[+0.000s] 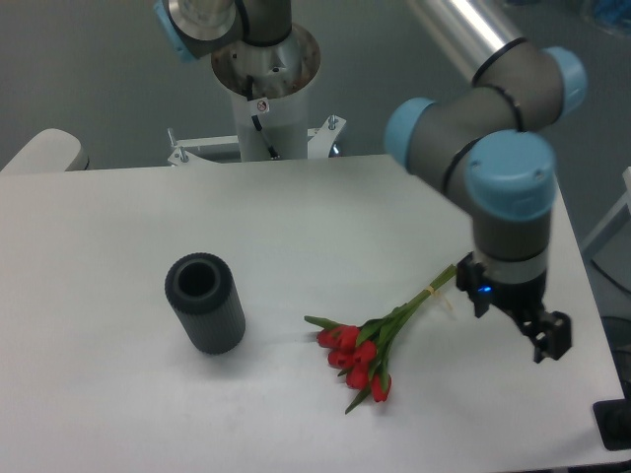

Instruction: Place the flowers on the table

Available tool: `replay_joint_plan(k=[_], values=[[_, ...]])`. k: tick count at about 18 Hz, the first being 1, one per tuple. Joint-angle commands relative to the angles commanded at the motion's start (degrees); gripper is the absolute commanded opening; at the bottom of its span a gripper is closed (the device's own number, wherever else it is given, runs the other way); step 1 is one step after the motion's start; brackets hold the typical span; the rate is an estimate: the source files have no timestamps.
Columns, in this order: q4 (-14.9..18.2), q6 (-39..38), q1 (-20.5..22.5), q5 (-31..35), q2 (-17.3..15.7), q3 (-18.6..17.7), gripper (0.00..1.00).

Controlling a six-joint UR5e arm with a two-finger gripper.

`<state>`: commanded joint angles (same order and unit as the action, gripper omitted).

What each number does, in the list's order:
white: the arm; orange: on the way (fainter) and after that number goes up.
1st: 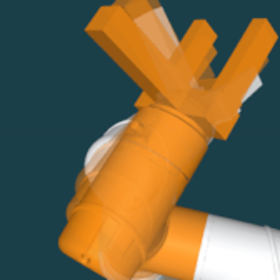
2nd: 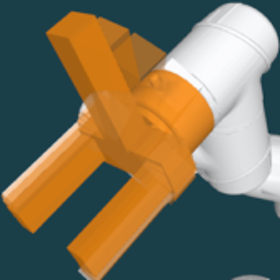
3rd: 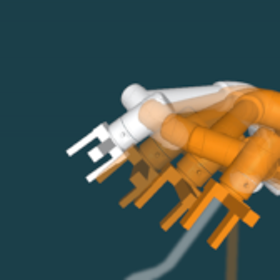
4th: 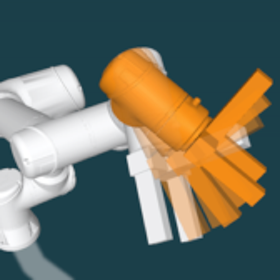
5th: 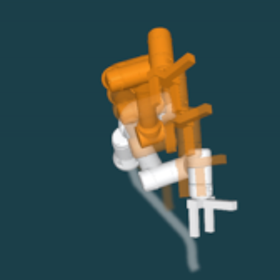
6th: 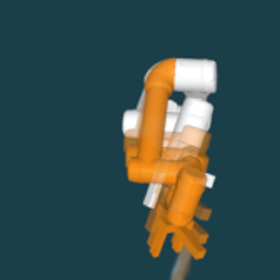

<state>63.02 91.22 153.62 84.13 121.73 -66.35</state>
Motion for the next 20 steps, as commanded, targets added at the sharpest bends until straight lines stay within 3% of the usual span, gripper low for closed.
replay_joint_plan(k=[6, 20], values=[[0.26, 3.62, 3.26, -4.94, -0.44, -0.18, 1.0], [-0.7, 5.46, 2.3, -5.82, -0.88, -1.85, 1.0]])
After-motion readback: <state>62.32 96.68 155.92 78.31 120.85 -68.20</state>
